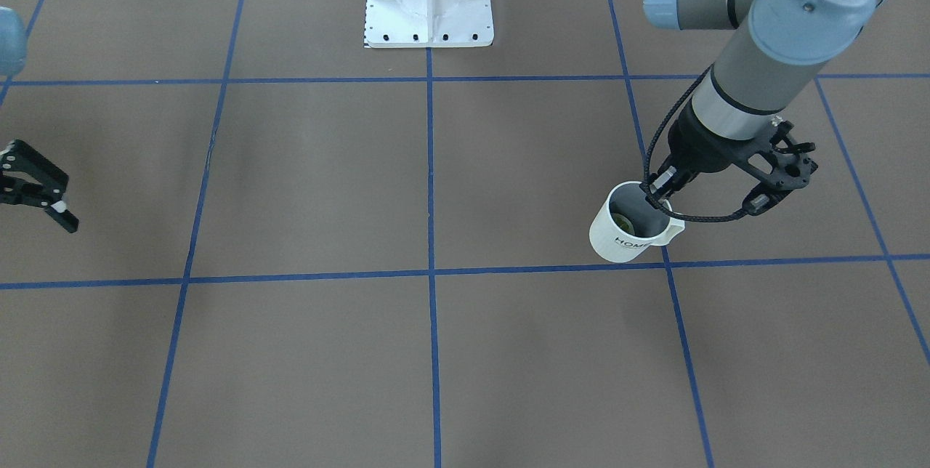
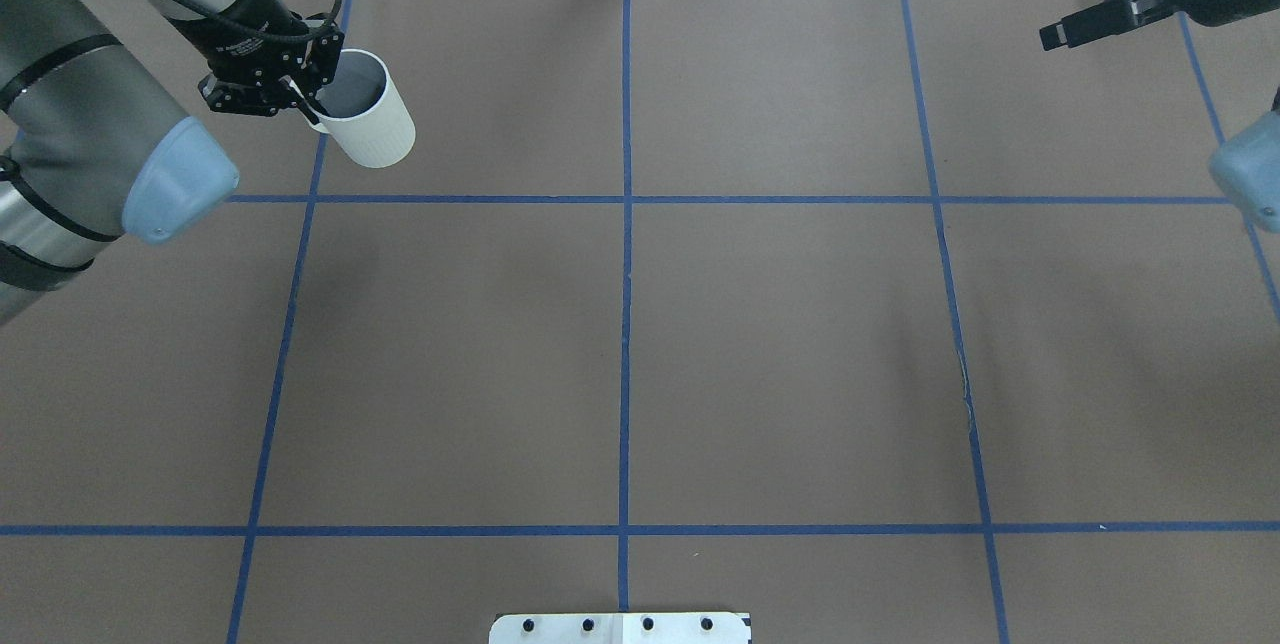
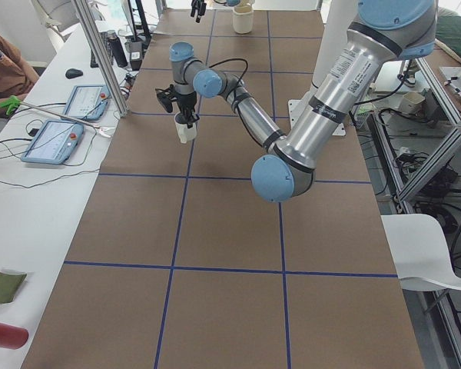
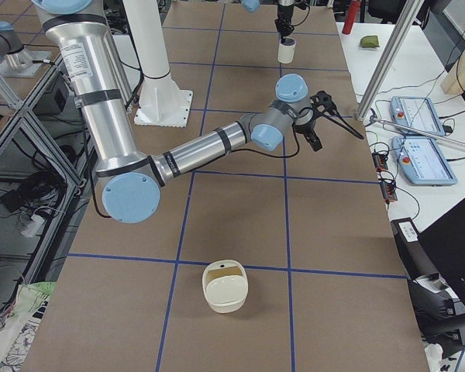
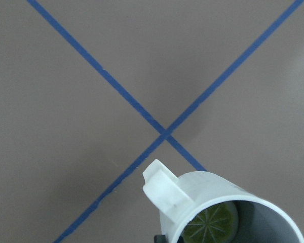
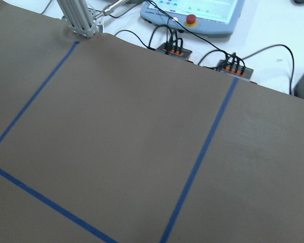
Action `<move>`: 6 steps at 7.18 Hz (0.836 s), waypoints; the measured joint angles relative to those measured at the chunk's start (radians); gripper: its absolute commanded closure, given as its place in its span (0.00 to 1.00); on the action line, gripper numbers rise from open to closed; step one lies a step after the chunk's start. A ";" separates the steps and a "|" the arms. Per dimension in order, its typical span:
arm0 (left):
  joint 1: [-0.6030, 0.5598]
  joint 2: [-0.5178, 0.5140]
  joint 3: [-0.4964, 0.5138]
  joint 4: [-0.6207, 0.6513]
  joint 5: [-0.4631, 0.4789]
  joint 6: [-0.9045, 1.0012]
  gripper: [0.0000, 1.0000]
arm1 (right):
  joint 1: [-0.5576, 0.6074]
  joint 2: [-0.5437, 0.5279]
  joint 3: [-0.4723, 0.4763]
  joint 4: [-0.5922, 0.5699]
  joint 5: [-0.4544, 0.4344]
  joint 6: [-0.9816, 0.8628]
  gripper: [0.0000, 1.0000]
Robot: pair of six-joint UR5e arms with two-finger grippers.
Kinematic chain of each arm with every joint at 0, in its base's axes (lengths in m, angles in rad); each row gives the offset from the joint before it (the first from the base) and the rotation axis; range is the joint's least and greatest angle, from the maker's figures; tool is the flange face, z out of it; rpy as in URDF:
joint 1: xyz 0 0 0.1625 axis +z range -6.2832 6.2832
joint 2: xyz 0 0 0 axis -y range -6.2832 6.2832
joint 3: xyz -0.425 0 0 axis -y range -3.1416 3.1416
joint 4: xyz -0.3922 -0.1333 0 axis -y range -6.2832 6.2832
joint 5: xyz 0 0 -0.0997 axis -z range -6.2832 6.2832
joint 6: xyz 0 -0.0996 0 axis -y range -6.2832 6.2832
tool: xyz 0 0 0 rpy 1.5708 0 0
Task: Left arm hands cup to right arm to dump lemon
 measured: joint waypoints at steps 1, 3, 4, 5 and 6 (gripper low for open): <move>-0.001 -0.024 0.014 -0.009 -0.001 0.110 1.00 | -0.054 0.033 -0.004 0.050 -0.049 0.011 0.05; -0.010 -0.053 0.085 -0.131 -0.071 0.212 1.00 | -0.184 0.095 -0.006 0.144 -0.174 0.017 0.05; -0.025 -0.057 0.141 -0.221 -0.176 0.219 1.00 | -0.254 0.128 -0.005 0.183 -0.252 0.025 0.02; -0.045 -0.062 0.188 -0.275 -0.290 0.208 1.00 | -0.322 0.155 -0.002 0.212 -0.331 0.041 0.02; -0.065 -0.078 0.225 -0.300 -0.386 0.167 1.00 | -0.396 0.177 0.006 0.231 -0.424 0.056 0.02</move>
